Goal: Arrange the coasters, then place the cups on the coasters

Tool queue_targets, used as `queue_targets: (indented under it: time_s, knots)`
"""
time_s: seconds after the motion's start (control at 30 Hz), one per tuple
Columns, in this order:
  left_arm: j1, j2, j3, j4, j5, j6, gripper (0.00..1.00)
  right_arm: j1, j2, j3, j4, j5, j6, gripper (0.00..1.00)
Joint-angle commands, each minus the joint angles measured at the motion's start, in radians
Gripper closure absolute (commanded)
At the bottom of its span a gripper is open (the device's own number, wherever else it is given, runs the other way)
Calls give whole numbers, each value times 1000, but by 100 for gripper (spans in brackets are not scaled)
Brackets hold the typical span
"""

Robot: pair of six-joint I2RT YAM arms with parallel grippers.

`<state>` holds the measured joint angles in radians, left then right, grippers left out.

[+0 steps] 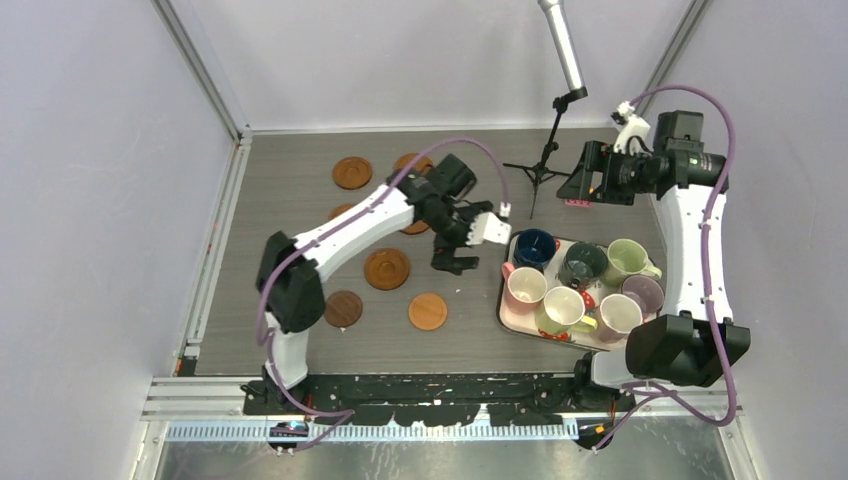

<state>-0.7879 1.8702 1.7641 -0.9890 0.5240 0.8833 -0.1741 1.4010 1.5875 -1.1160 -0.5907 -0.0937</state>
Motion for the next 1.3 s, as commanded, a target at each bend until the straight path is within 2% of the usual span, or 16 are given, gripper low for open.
queue_targets:
  time_s: [0.0, 0.13, 0.33, 0.7, 0.73, 0.93, 1.27]
  knots:
    - [-66, 128, 128, -42, 4, 131, 8, -78, -49, -17, 62, -115, 39, 15]
    - [-105, 219, 195, -33, 0, 177, 12, -154, -58, -45, 100, -178, 59, 15]
    - [-154, 287, 205, 42, -3, 235, 14, -267, -33, -70, 106, -314, 82, 15]
    - [-178, 377, 254, 120, -19, 205, 16, -277, -36, -89, 121, -343, 93, 15]
    - [-182, 378, 254, 118, -10, 202, 18, -277, -36, -91, 122, -341, 93, 15]
    - [-216, 331, 223, 122, 16, 138, 44, -277, -39, -97, 132, -343, 104, 15]
    - [-228, 307, 179, 159, -13, -11, 62, -277, -54, -115, 151, -345, 126, 15]
